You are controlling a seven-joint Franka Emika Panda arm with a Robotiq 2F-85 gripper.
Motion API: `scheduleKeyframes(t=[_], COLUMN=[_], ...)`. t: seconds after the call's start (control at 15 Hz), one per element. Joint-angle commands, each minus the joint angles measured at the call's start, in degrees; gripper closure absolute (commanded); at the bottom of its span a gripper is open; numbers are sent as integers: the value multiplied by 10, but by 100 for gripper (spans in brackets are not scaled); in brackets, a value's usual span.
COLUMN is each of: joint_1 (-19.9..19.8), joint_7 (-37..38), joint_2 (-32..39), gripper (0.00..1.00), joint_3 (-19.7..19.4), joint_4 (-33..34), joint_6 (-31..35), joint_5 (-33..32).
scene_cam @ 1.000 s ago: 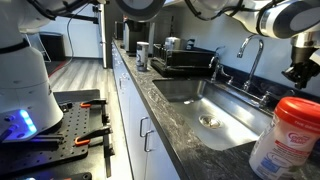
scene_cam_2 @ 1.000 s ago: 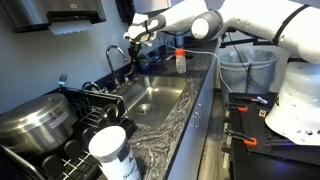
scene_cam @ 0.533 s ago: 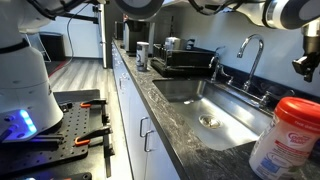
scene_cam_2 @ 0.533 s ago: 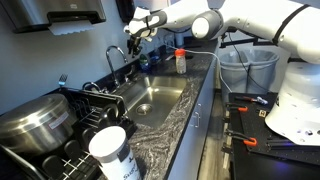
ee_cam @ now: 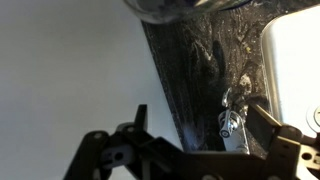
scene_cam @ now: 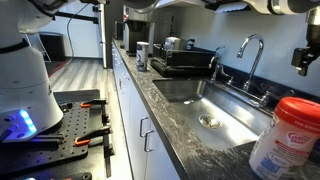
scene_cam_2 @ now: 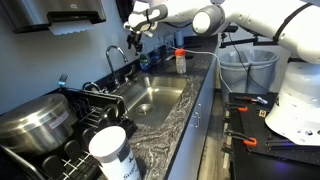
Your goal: Open the faucet using the faucet handle on the right then close it.
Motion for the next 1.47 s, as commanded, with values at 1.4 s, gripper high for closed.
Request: scheduleKeyframes(t=[1.4], joint_1=[6], joint_7=[-131], joint_2=[-378], gripper=[0], joint_3=[-5], joint_4=[-534], joint_6=[-28], joint_5=[10])
